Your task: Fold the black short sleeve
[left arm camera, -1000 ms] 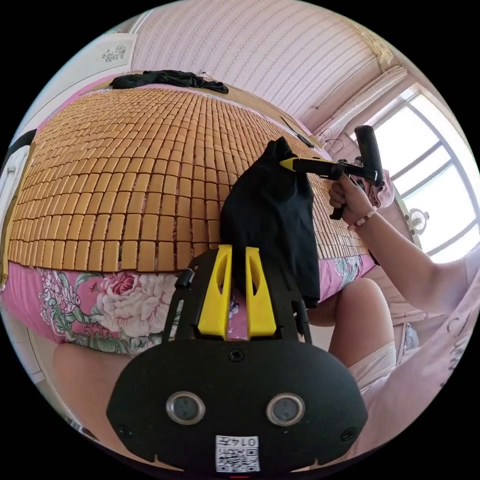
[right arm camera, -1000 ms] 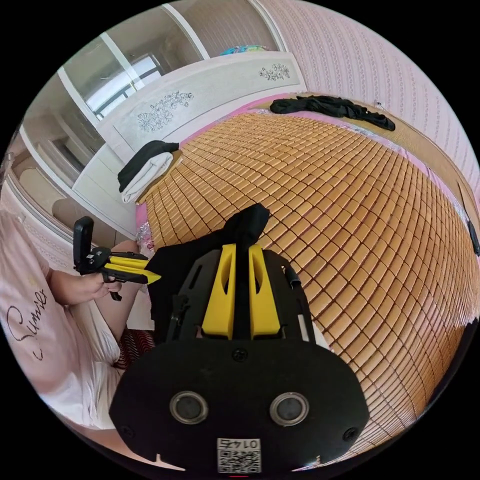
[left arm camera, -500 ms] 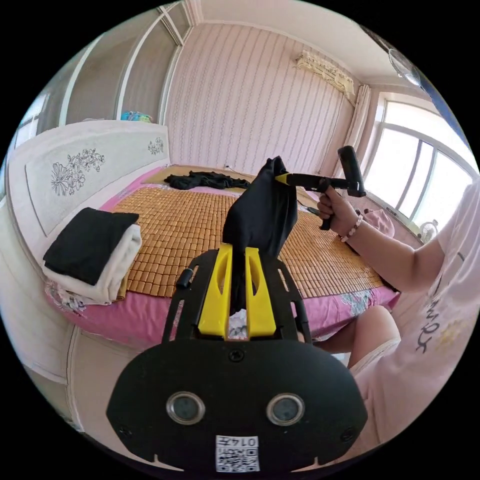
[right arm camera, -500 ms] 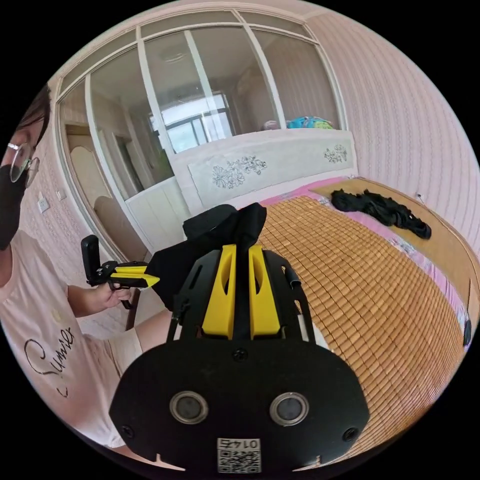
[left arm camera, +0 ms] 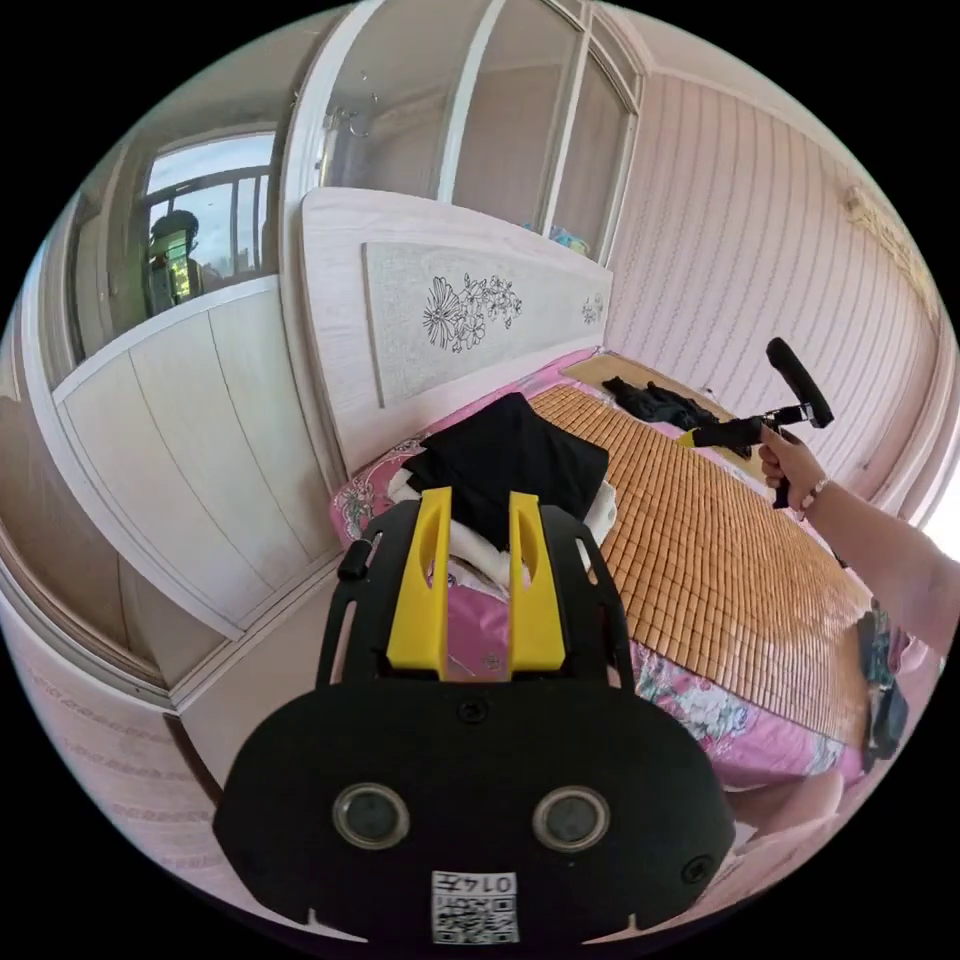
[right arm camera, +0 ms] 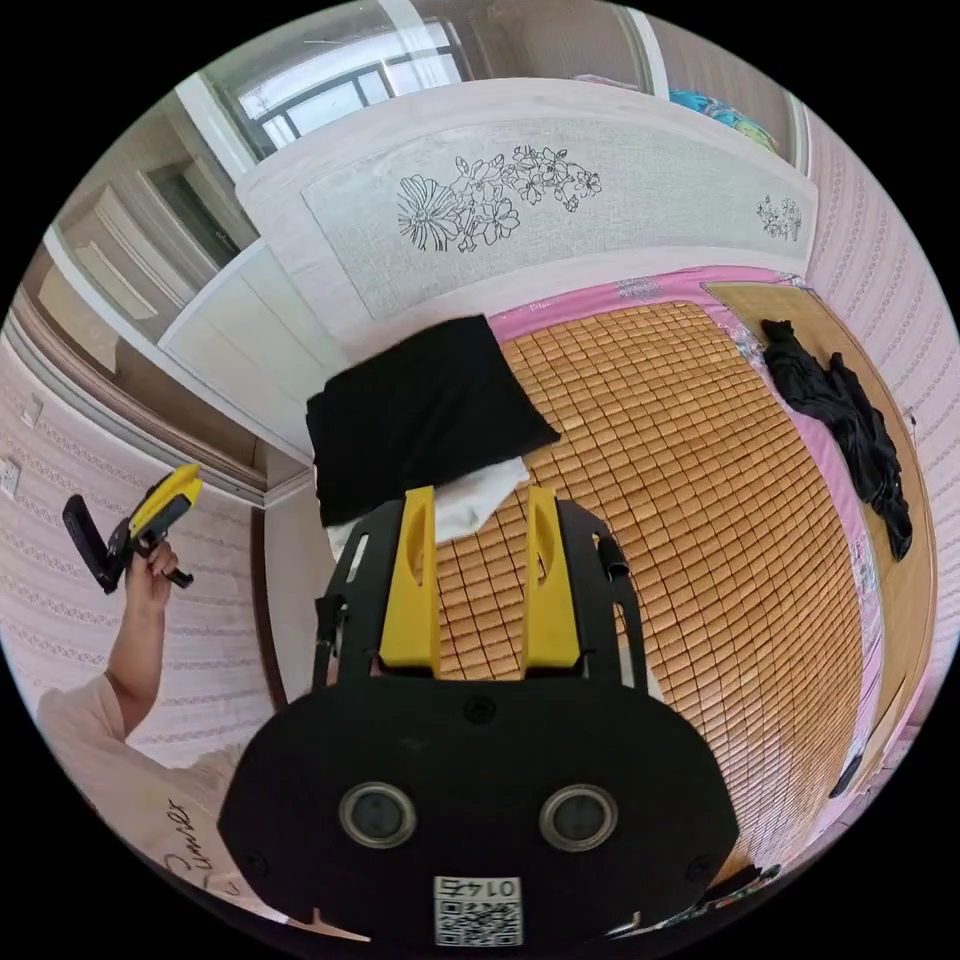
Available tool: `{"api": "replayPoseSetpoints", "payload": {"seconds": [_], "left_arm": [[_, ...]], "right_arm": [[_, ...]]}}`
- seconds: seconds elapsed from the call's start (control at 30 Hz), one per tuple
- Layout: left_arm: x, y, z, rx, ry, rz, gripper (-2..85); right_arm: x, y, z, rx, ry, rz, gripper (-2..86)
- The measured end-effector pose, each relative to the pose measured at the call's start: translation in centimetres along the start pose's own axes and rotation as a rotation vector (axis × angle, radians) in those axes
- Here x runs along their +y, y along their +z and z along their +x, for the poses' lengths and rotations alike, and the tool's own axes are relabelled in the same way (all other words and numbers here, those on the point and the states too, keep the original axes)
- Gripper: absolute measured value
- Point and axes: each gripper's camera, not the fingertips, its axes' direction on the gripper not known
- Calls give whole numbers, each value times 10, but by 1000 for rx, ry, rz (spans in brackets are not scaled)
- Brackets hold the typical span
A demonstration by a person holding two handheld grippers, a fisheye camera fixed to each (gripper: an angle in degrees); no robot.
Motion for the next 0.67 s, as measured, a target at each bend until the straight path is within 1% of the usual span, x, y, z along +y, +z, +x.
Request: {"api": "replayPoseSetpoints", "payload": {"seconds": [0.03, 0.07, 0.1, 0.13, 0.2, 0.23, 0.3, 0.33, 0.4, 0.43, 0.47, 0.5, 0.53, 0.6, 0.67], "left_arm": [[11, -6, 7, -16, 41, 4, 89], [35, -19, 23, -47, 123, 29, 88], [58, -32, 39, -69, 187, 69, 85], [69, -38, 47, -74, 215, 92, 83], [102, -61, 81, -36, 288, 123, 70], [108, -65, 90, -8, 304, 124, 68], [125, -85, 128, 129, 370, 168, 63], [128, -90, 139, 153, 392, 187, 61], [141, -110, 187, 195, 518, 278, 56], [145, -116, 199, 199, 545, 310, 55], [152, -127, 220, 219, 576, 366, 54], [158, -137, 238, 274, 587, 402, 53], [160, -142, 247, 312, 588, 408, 53], [168, -160, 280, 464, 590, 400, 52], [178, -175, 307, 545, 628, 412, 52]], "right_arm": [[27, 1, 1, -6, 2, 3, 122], [85, 2, 1, 4, 30, 4, 112], [147, 0, -4, 34, 62, 7, 81], [178, -3, -7, 60, 93, 7, 65], [299, -21, -30, 197, 250, 2, 25], [328, -28, -38, 237, 293, 1, 19], [428, -58, -72, 424, 492, 9, 0], [450, -66, -81, 477, 549, 17, -1], [533, -97, -119, 714, 823, 89, -3], [552, -103, -129, 755, 872, 121, -3], [588, -111, -148, 801, 951, 201, -3], [623, -114, -163, 795, 1022, 273, -3], [640, -114, -169, 773, 1054, 295, -3], [702, -103, -191, 635, 1118, 351, -2], [742, -91, -211, 628, 1162, 403, -2]]}}
